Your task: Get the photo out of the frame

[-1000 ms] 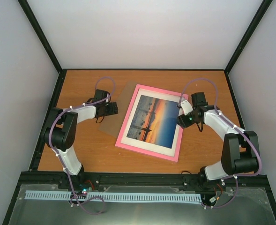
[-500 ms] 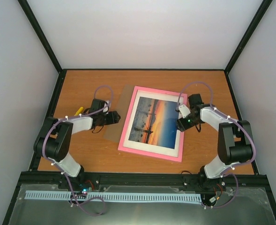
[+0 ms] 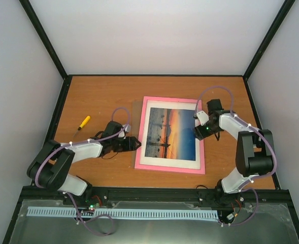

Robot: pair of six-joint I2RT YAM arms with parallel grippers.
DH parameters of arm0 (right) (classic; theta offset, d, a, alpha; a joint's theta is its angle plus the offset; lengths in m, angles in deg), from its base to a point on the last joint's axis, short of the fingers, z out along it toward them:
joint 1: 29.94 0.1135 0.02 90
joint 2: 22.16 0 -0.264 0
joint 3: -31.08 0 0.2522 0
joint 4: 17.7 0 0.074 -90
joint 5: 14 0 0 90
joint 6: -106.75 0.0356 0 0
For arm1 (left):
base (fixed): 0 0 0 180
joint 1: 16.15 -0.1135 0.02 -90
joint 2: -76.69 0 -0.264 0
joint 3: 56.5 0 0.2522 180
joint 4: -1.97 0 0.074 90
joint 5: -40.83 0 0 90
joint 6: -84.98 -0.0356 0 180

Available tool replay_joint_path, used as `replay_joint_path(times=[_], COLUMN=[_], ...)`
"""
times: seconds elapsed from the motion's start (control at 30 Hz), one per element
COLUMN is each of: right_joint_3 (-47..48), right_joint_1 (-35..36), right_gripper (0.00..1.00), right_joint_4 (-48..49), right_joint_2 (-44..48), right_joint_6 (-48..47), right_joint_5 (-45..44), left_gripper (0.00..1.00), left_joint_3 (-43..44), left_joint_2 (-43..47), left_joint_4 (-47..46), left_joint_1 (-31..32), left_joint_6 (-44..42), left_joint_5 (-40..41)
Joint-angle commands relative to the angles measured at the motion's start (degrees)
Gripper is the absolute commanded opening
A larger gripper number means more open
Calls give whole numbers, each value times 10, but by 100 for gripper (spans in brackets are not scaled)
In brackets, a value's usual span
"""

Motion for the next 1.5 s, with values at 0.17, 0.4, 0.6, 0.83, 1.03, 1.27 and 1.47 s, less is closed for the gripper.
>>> replay_joint_path(times=[0.17,0.4,0.6,0.83,1.03,1.27,1.47], right_joint_3=[-23,-111,-147,-172,-173,-170,-109], right_joint_1=[47,243,334,395,426,440,441], right_gripper=[65,64,64,61,51,21,4], right_joint_4=[-75,-99,-82,-49,-24,-28,-98], right_joint_2=[181,282,263,211,178,164,220], right_joint_6=[-138,-195,-188,-178,-165,-165,-172], right_joint_5=[103,85,52,19,-14,-32,-30], left_gripper=[71,72,72,73,72,72,72], left_joint_3=[-17,-16,-20,-22,-23,-24,-15], left_joint_2=[128,146,147,128,117,116,135], left_joint_4=[81,90,79,66,62,65,90], left_joint_1=[11,11,11,11,11,11,11], left_joint_6=[22,14,21,28,29,28,22], left_joint_5=[44,58,62,55,54,66,91])
